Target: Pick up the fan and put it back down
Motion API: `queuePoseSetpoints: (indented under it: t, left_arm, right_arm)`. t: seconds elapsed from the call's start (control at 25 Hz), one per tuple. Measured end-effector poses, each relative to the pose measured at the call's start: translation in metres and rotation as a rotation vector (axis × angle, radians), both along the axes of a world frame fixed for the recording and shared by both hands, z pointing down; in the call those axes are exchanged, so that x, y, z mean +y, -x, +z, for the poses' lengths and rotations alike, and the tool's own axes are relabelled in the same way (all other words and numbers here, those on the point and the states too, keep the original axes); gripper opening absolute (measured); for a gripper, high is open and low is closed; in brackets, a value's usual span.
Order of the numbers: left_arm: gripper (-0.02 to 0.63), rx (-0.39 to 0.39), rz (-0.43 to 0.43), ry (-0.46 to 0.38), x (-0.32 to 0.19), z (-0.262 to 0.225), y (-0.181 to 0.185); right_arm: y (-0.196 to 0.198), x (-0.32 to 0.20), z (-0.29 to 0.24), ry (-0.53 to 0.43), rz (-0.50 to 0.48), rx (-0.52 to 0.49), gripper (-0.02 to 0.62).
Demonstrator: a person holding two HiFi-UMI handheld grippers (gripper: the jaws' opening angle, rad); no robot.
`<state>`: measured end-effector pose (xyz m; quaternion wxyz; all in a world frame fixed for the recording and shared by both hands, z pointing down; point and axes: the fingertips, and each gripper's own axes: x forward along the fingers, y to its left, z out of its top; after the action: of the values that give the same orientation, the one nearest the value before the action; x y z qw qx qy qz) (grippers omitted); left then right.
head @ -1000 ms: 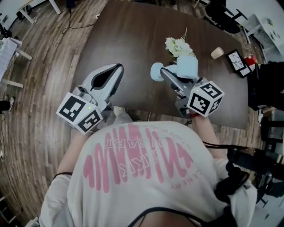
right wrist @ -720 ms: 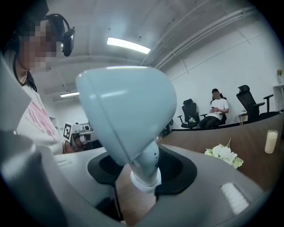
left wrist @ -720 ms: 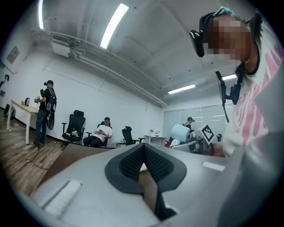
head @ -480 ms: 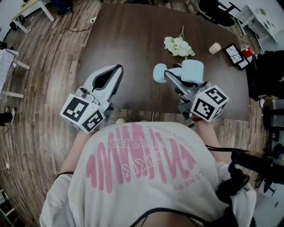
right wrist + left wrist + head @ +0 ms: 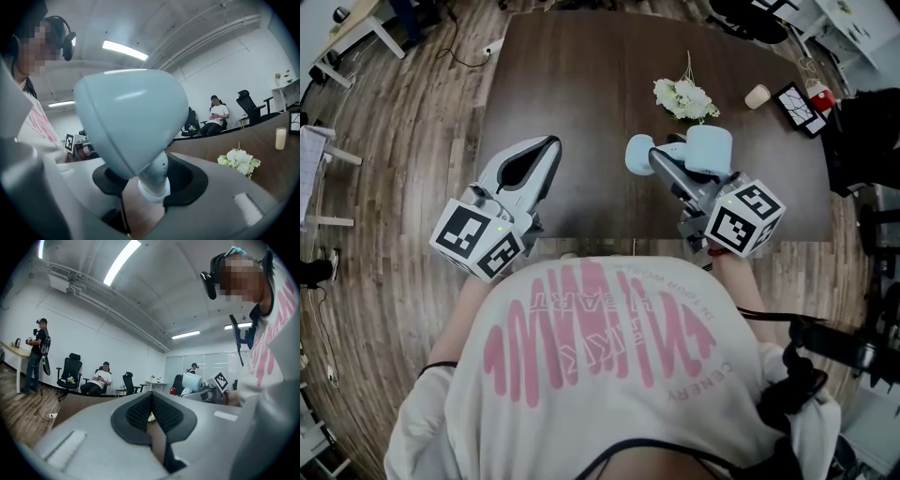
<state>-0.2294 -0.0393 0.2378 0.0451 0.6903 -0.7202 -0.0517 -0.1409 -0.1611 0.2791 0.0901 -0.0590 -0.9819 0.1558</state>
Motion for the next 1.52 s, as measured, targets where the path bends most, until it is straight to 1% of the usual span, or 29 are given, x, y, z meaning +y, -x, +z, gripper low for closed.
queuePoseSetpoints:
  t: [0.12, 0.24, 0.32, 0.48, 0.6, 0.68, 0.8, 0.92, 1.04, 1.16, 1.32, 1.52]
  left_arm:
    - [0.017, 0.016, 0.018, -0.005, -0.002, 0.001, 0.003]
    - [0.017, 0.044, 0.064, -0.048, 0.003, -0.007, 0.009]
    - [0.017, 0.045, 0.075, -0.062, 0.009, -0.008, 0.015]
    - [0.017, 0.041, 0.073, -0.035, 0.015, -0.001, 0.031]
    - [0.017, 0.059, 0.058, -0.007, 0.022, 0.005, 0.051]
    - [0.017, 0.074, 0.066, 0.005, 0.025, 0.009, 0.057]
    - [0.017, 0.087, 0.117, 0.008, 0.021, 0.018, 0.053]
    - [0.017, 0.082, 0.19, 0.008, 0.007, 0.032, 0.05]
    - [0.017, 0.084, 0.276, 0.02, -0.005, 0.042, 0.041]
    - [0.017, 0.072, 0.378, 0.04, -0.024, 0.048, 0.019]
    - [0.017, 0.065, 0.49, 0.051, -0.059, 0.045, -0.019]
    - [0.017, 0.037, 0.586, 0.055, -0.098, 0.037, -0.077]
  right_arm:
    - [0.004, 0.003, 0.0, -0.005, 0.0, 0.013, 0.212]
    - [0.015, 0.008, -0.001, -0.011, 0.003, 0.021, 0.212]
    - [0.022, 0.012, 0.0, -0.014, 0.01, 0.023, 0.212]
    - [0.034, 0.022, -0.002, -0.005, 0.014, 0.016, 0.212]
    - [0.048, 0.031, -0.004, -0.003, 0.031, 0.017, 0.212]
    - [0.052, 0.035, -0.003, 0.01, 0.046, 0.01, 0.212]
    - [0.052, 0.034, 0.003, 0.017, 0.074, 0.003, 0.212]
    - [0.048, 0.026, 0.013, 0.003, 0.138, 0.009, 0.21]
    - [0.034, 0.028, 0.016, 0.012, 0.195, 0.016, 0.21]
    - [0.007, 0.027, 0.014, 0.007, 0.264, 0.009, 0.21]
    - [-0.042, 0.012, 0.007, 0.023, 0.384, -0.014, 0.21]
    - [-0.118, -0.022, 0.005, 0.038, 0.526, -0.042, 0.209]
